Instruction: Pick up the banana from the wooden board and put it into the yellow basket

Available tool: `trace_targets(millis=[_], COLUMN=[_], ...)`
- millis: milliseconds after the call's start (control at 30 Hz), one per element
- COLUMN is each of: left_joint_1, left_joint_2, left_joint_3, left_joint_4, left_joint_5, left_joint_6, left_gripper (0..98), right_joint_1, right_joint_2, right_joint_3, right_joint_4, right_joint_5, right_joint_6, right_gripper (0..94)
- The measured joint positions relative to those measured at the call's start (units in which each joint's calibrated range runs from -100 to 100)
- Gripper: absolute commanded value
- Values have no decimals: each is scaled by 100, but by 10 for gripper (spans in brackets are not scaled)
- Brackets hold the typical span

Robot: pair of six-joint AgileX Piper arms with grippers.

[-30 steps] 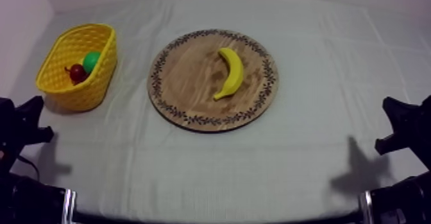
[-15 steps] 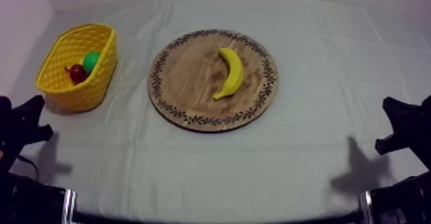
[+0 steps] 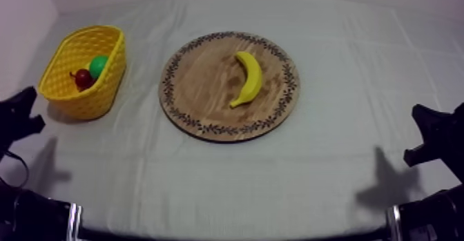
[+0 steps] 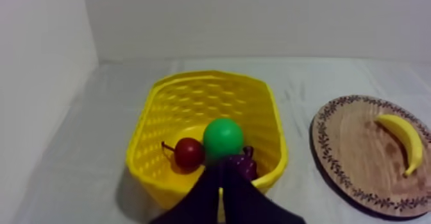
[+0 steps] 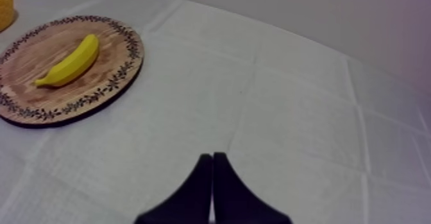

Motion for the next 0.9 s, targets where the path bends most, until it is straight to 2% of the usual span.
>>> trace_targets(millis=[333, 667, 900], left_joint_1=[218, 734, 1160], left_joint_2=[1633, 3498, 4545], left_joint_3=[-2111, -4187, -5278], left_joint_4=[16, -535, -593], left_joint_5=[514, 1053, 1417], left_joint_6=[70, 560, 776], left_gripper=[0, 0, 0], right_joint_1=[0, 0, 0], right_joint_2=[0, 0, 0], right_joint_3=[0, 0, 0], right_joint_4=[0, 0, 0], right_joint_5=[0, 0, 0], right_joint_6=[0, 0, 0], right_gripper=[3, 3, 3])
